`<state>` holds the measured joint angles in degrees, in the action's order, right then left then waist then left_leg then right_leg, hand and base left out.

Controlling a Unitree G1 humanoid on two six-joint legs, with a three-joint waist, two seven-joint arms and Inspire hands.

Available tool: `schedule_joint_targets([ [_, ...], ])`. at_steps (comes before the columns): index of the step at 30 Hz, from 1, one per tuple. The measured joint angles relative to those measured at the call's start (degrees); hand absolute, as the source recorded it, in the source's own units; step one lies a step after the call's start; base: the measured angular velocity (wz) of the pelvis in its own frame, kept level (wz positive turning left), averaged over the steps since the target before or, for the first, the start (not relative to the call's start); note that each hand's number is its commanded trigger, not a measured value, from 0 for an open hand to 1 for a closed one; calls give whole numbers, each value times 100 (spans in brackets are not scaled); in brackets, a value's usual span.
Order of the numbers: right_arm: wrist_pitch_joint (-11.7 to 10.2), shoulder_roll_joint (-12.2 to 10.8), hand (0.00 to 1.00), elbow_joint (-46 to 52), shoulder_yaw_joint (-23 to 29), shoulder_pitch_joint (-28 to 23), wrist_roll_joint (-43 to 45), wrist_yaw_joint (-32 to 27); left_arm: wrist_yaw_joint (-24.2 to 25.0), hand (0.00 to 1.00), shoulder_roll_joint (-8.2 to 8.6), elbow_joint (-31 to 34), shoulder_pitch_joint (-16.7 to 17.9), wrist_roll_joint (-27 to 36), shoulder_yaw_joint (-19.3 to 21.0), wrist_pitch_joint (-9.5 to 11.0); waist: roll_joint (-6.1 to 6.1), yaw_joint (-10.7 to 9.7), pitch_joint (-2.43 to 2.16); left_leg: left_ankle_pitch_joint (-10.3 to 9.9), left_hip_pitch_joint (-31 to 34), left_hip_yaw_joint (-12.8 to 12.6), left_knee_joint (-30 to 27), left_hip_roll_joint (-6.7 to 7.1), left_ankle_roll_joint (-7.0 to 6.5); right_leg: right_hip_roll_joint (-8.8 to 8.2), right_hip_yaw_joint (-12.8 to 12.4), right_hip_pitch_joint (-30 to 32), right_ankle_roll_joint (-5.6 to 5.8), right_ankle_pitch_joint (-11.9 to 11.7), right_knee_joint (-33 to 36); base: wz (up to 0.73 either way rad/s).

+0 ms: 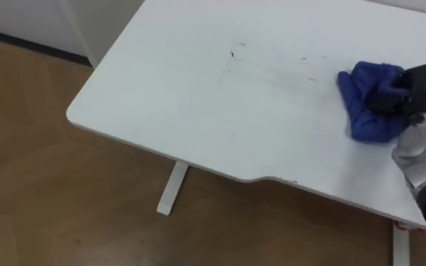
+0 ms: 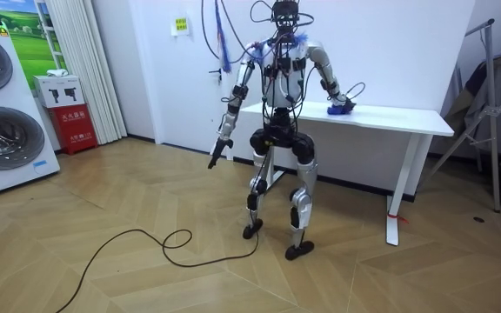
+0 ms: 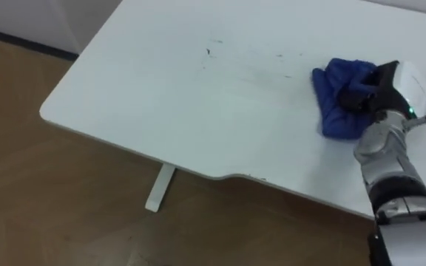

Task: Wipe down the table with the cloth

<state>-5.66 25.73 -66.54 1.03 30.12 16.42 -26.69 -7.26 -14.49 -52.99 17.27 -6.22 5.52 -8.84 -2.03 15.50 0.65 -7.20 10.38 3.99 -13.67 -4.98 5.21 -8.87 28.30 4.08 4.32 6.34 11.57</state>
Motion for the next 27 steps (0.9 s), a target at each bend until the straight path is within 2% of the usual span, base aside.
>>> schedule_joint_targets([
  [3,-53,0,100,-1,503,-471,-16,10,-15,0,11,170,33,-248,128,8,0,-226,-41,-51,-242,-8,18,55,-44,-57,23,-263,67,43,-9,12],
  [4,-51,0,100,-2,681,-716,-18,40,-35,0,10,268,64,-298,136,13,1,-308,-121,-87,-352,-31,26,72,-63,-82,15,-359,90,57,-3,-10],
  [5,-41,5,100,1,722,-905,-35,73,-87,0,9,311,57,-297,145,61,3,-330,-164,-120,-479,-67,38,70,-68,-87,9,-465,95,61,1,-12],
  [7,41,-4,100,65,688,-1046,-35,127,-130,0,29,309,-11,-282,141,114,18,-402,-164,-133,-681,-100,101,61,-65,-86,9,-630,103,66,1,-18],
  [9,266,-5,100,259,550,-1010,-35,200,-131,0,127,285,-78,-295,75,154,77,-366,-159,-161,-755,-280,117,20,-58,-74,-130,-658,92,59,23,-44],
  [11,669,-11,100,451,76,-734,-25,222,-125,0,244,220,-151,-290,-58,187,161,-114,-143,-182,-837,-555,147,-50,-24,-44,-417,-480,29,19,134,-71],
  [12,800,-38,100,462,-69,-592,-14,252,-120,0,248,204,-144,-292,-117,184,174,-29,-141,-183,-838,-590,158,-62,-23,-28,-494,-407,5,4,162,-83],
  [13,1094,-144,100,590,-497,-255,28,387,-84,0,254,137,-146,-290,-131,178,151,147,-142,-187,-797,-633,164,-87,-18,13,-602,-232,-62,-39,210,-90],
  [14,1213,-294,100,715,-925,158,274,571,-66,0,247,64,-143,-271,-121,163,167,295,-71,-200,-772,-635,160,-124,3,82,-618,-112,-149,-97,215,-87],
  [15,1216,-445,100,831,-1251,528,583,716,-23,0,234,-44,-153,-282,-106,142,169,385,-19,-201,-707,-548,146,-145,16,134,-616,-24,-192,-118,218,-50],
  [16,1180,-531,100,906,-1391,683,745,798,19,0,235,-64,-152,-288,-101,135,164,445,-12,-195,-655,-492,147,-148,28,155,-614,29,-212,-116,221,-3],
  [17,1033,-612,100,907,-1563,945,852,896,120,0,236,-75,-158,-273,-115,157,153,559,12,-172,-557,-385,147,-150,55,186,-611,105,-238,-99,218,17],
  [18,973,-611,100,892,-1614,1053,850,942,166,0,232,-72,-151,-218,-122,174,144,638,32,-159,-518,-343,144,-151,63,190,-574,125,-244,-88,212,40],
  [20,822,-607,100,741,-1667,1260,720,963,188,0,184,-153,-51,-21,-120,136,109,861,36,-66,-354,-42,122,-111,44,185,-331,157,-238,-74,129,61],
  [21,800,-603,100,652,-1664,1271,730,963,190,0,162,-178,-19,-21,-119,108,94,867,35,-53,-312,35,114,-101,42,181,-249,143,-230,-69,107,69],
  [23,726,-496,100,244,-1475,1138,667,939,266,0,52,-219,183,-72,-114,5,22,809,32,-50,-187,355,97,-13,40,124,46,69,-164,8,93,70],
  [26,280,-251,100,131,-848,637,95,854,315,0,49,-272,354,-76,-35,-8,18,562,35,-33,-181,475,80,112,0,0,285,-121,-53,87,90,59],
  [27,225,-238,100,99,-667,547,48,847,313,0,45,-274,359,-76,23,-7,9,440,33,-18,-178,495,85,141,-24,-26,349,-173,-22,111,88,58],
])
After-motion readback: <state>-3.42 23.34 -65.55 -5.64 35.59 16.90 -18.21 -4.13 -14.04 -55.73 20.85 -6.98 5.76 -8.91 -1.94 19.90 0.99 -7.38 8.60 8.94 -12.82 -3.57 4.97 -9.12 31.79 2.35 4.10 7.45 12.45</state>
